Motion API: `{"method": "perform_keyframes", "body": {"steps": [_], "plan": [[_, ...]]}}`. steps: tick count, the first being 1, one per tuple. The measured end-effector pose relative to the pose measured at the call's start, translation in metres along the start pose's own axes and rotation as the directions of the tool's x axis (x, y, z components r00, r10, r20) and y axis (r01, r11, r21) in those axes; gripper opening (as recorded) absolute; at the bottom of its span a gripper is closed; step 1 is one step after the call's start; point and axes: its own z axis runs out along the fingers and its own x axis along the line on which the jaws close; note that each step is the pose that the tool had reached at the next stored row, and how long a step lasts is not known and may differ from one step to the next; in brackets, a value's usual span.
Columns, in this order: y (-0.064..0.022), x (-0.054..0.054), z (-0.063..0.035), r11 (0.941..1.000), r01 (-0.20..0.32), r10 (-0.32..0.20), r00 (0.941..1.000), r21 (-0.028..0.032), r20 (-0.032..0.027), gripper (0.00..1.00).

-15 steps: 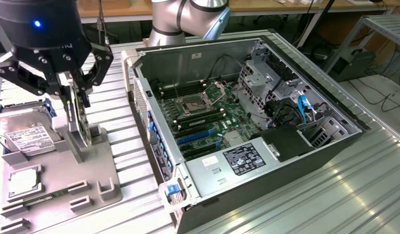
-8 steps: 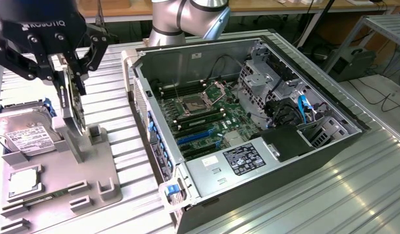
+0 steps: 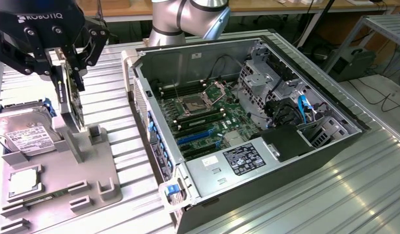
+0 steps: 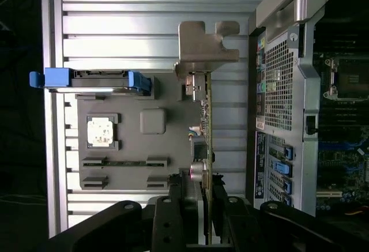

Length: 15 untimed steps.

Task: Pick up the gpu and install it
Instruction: 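Pick up the gpu and move the gpu toward the slot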

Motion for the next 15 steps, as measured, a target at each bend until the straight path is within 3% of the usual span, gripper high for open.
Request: {"method": "perform_keyframes", "body": {"steps": [15], "plan": [[-0.0001,-0.026,0.0005,1.0000,0.000,0.000,1.0000,0.0000,0.0001,0.31]]}}
